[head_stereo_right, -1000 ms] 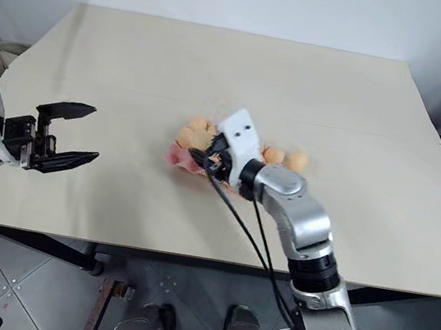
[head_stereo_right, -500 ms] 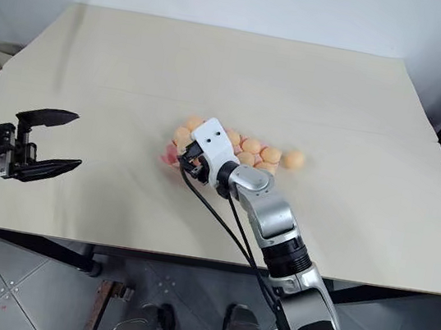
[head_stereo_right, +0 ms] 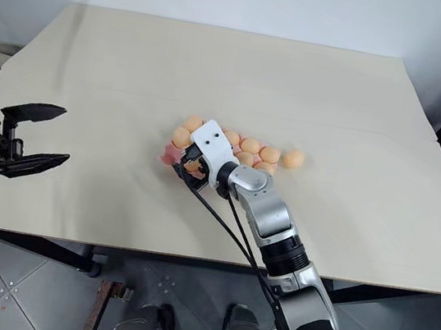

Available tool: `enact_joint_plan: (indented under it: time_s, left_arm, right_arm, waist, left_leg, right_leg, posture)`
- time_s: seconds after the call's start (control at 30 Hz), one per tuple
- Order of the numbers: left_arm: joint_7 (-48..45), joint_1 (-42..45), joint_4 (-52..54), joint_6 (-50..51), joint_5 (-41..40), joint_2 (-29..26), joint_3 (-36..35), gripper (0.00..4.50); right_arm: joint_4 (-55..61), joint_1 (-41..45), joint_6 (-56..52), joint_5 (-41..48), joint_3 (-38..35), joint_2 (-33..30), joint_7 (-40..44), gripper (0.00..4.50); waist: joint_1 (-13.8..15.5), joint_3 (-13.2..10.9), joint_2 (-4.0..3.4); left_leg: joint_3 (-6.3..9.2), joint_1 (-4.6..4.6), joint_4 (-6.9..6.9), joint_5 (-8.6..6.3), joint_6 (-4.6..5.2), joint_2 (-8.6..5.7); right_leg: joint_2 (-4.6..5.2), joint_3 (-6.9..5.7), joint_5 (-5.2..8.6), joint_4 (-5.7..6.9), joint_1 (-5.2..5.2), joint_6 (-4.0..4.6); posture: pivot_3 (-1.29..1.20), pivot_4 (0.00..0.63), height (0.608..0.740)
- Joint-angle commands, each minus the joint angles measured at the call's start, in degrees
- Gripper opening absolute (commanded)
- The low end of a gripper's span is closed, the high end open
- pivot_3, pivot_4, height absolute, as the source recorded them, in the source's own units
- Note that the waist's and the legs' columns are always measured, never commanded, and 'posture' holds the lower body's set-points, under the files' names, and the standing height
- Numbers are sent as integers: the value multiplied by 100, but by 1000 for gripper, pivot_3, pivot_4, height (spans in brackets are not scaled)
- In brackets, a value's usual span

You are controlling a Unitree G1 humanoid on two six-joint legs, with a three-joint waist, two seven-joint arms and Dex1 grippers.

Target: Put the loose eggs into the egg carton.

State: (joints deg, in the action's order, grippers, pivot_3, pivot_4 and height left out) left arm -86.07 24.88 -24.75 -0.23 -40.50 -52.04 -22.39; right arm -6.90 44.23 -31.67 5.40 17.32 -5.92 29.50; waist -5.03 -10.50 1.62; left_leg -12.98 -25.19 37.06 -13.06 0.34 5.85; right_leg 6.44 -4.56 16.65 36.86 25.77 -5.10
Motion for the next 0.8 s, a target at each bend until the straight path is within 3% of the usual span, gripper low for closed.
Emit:
enact_joint_plan:
  time_s: [0.03,0.33,0.57,0.8]
  left_arm:
    - [-643,-247,285,377,-468,-412,226,4500]
    - [-643,-293,158,273,-1110,-567,644,4500]
    - [-643,-359,-119,-139,-1338,-918,1121,4500]
    - [-643,-57,-661,-501,-1306,-906,1192,4500]
  right_arm:
    - [751,18,-84,315,-385,-126,187,4441]
    - [1624,-248,-736,784,-1425,-1224,324,4441]
    - [1166,-435,-858,680,-2388,-2531,214,4441]
    - [1372,-1402,-762,1250,-3568,-3348,733,4441]
  waist:
    - [-2,0,-1]
    - [38,1,2]
    - [12,-2,-1]
    - [33,-4,-5]
  left_leg:
    - [-2,1,-1,-1,-1,0]
    - [1,-1,0,-7,3,-4]
    - [0,-2,-12,-12,1,-2]
    - [-3,0,-19,-14,2,6]
  right_leg:
    - [0,2,0,0,1,0]
    - [8,0,1,-11,-2,2]
    - [7,0,1,-34,0,2]
    - [-3,-1,10,-40,2,12]
  posture:
    - [0,150,740]
    - [0,150,740]
    - [0,150,740]
    - [0,150,740]
